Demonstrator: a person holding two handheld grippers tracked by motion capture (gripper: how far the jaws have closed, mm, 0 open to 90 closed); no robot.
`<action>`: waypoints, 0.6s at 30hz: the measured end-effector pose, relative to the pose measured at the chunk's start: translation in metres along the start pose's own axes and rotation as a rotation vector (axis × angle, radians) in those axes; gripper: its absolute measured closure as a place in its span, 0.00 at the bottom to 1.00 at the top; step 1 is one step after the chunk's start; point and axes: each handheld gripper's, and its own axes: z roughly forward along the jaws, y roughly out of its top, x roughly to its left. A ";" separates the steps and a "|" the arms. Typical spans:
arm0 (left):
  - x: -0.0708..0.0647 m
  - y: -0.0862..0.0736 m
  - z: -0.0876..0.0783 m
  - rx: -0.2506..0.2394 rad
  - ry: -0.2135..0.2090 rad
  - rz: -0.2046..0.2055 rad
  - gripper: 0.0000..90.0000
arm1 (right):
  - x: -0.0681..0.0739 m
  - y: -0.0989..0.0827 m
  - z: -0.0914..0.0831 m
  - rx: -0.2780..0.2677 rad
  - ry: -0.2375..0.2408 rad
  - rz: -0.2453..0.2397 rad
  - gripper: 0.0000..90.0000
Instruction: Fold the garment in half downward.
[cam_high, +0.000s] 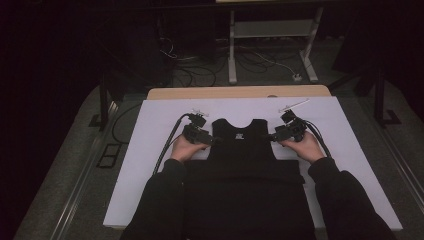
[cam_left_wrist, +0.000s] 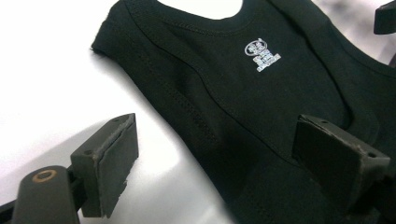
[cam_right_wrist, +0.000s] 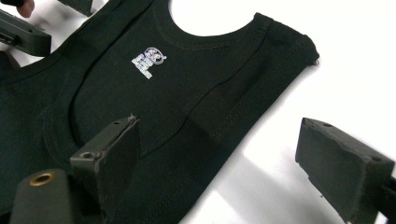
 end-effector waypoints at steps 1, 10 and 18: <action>0.000 0.000 0.000 -0.001 0.003 0.000 0.18 | 0.000 0.000 0.001 0.000 -0.001 -0.004 0.15; -0.004 0.001 0.001 -0.004 0.057 0.013 0.32 | 0.004 0.001 0.008 0.014 -0.034 -0.008 0.28; -0.008 0.003 0.002 -0.006 0.097 0.040 0.46 | 0.007 0.000 0.015 0.016 -0.059 -0.020 0.36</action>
